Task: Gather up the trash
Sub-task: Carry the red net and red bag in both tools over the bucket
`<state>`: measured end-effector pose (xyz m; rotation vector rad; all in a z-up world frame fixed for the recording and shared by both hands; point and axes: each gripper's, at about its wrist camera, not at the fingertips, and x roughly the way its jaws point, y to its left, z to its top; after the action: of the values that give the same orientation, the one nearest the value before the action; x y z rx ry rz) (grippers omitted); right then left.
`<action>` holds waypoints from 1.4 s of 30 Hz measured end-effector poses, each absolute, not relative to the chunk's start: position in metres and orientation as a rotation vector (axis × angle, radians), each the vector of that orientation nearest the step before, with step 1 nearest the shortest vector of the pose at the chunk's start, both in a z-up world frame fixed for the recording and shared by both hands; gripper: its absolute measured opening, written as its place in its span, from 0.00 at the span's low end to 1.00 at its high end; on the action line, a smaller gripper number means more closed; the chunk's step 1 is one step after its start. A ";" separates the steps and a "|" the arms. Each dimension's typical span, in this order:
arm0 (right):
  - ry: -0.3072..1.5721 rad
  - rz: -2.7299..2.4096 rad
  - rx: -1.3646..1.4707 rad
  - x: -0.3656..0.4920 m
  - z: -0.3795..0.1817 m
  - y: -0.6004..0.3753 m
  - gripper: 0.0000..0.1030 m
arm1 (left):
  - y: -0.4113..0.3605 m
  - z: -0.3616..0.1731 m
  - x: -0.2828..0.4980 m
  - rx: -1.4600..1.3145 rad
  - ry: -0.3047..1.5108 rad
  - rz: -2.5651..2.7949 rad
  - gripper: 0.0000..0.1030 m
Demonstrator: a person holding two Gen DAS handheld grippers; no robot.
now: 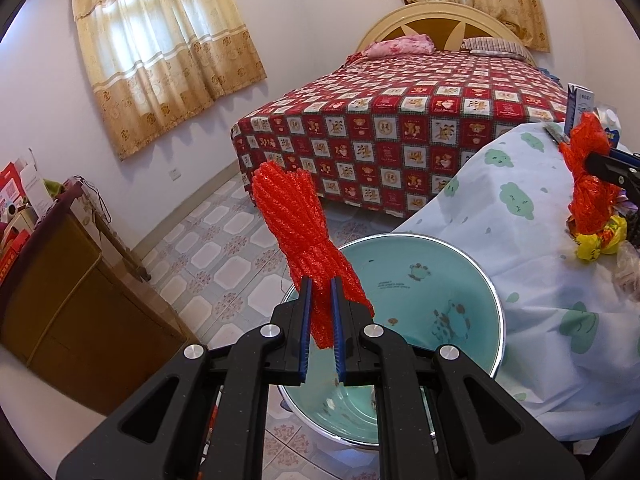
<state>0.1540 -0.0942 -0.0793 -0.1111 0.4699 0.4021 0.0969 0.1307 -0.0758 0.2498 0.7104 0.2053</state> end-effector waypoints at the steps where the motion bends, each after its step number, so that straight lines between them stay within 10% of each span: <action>1: 0.471 0.404 -0.113 0.154 -0.080 -0.093 0.17 | 0.131 -0.077 0.097 0.250 0.712 0.207 0.09; 42: 0.500 0.523 -0.180 0.162 -0.091 -0.027 0.18 | 0.177 -0.091 0.103 0.244 0.756 0.308 0.10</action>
<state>0.1620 -0.0266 -0.0909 -0.1799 0.5005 0.5229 0.1031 0.1766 -0.0912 0.2437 0.7560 0.3079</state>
